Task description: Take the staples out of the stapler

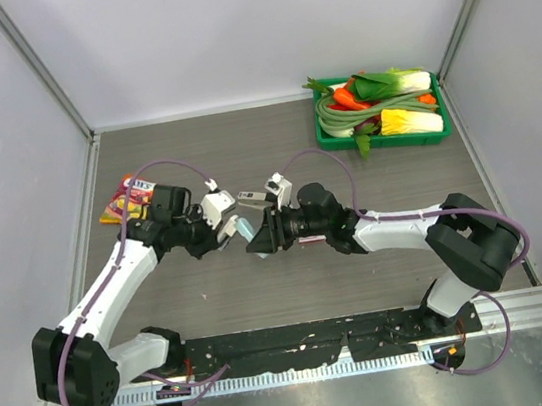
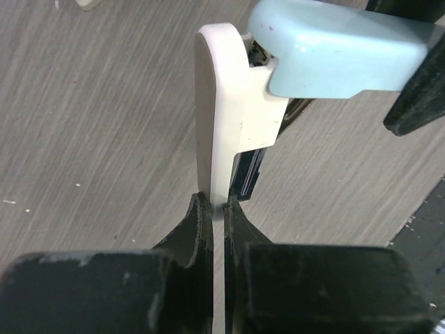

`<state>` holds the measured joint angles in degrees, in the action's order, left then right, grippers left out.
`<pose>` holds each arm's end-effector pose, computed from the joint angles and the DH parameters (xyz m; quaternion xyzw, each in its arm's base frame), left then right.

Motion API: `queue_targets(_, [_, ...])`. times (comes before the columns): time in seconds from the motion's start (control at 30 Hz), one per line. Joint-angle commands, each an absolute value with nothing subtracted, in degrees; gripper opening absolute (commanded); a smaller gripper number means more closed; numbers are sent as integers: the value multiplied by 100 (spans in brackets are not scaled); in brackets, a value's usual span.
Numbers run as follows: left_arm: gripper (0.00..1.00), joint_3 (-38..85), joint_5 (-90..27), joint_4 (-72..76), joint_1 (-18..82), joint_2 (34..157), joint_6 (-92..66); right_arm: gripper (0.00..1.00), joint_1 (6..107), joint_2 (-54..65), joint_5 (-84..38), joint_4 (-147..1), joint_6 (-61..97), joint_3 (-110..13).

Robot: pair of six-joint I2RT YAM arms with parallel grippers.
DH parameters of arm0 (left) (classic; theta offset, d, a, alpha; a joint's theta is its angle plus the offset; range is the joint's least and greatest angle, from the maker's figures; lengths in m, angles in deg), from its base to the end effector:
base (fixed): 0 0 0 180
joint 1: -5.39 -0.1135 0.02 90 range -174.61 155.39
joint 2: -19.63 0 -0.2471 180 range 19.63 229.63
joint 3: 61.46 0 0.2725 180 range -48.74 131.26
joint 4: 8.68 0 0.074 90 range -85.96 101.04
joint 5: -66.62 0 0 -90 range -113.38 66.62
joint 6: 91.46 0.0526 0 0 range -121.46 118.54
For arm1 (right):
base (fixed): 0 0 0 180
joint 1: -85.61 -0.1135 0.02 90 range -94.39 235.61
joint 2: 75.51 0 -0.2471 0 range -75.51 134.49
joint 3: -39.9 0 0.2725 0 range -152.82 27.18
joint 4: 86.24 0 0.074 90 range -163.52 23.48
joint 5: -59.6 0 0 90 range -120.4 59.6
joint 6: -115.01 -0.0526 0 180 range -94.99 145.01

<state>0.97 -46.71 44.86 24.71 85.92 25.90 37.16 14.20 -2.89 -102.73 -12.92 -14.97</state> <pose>0.2370 -0.1052 0.2184 0.4245 0.8406 -0.1743 0.2878 0.2186 0.2832 0.1669 -0.2108 0.7715 0.5297 0.2826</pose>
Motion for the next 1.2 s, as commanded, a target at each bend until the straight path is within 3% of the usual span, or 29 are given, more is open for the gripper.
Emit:
queue_targets(0.0, [0, 65, -3588, 3700, 2569, 8687, 2763, 21, 3577, 1089, 45, -10543, -1015, -1597])
queue_targets(0.5, [0, -453, -1469, 3094, 3624, 8546, 3431, 17, 2910, 852, -736, -8733, 365, -1958])
queue_targets(0.67, [0, -278, -1555, 3312, 3624, 8581, 2942, 14, 2865, 702, -1008, -8811, 269, -1809])
queue_targets(0.83, [1, 397, -2485, 4146, 3633, 8687, 2281, 10, 2883, 588, -1729, -9145, 58, -1844])
queue_targets(0.87, [5, 495, -2653, 4496, 3625, 8704, 2228, 11, 2892, 588, -1869, -9128, 32, -1913])
queue_targets(0.93, [35, 775, -3128, 5015, 3624, 8722, 2166, 10, 2918, 658, -2072, -8953, 67, -2203])
queue_targets(1.0, [55, 917, -3260, 5246, 3616, 8661, 1983, 10, 2953, 780, -2143, -8821, 119, -2518])
queue_targets(1.1, [73, 1242, -3593, 5579, 3441, 8398, 1526, 10, 3014, 982, -2205, -8478, 190, -2915])
queue_targets(1.17, [77, 1506, -3893, 5844, 3195, 8196, 1402, 10, 3032, 1123, -2170, -8372, 234, -3152])
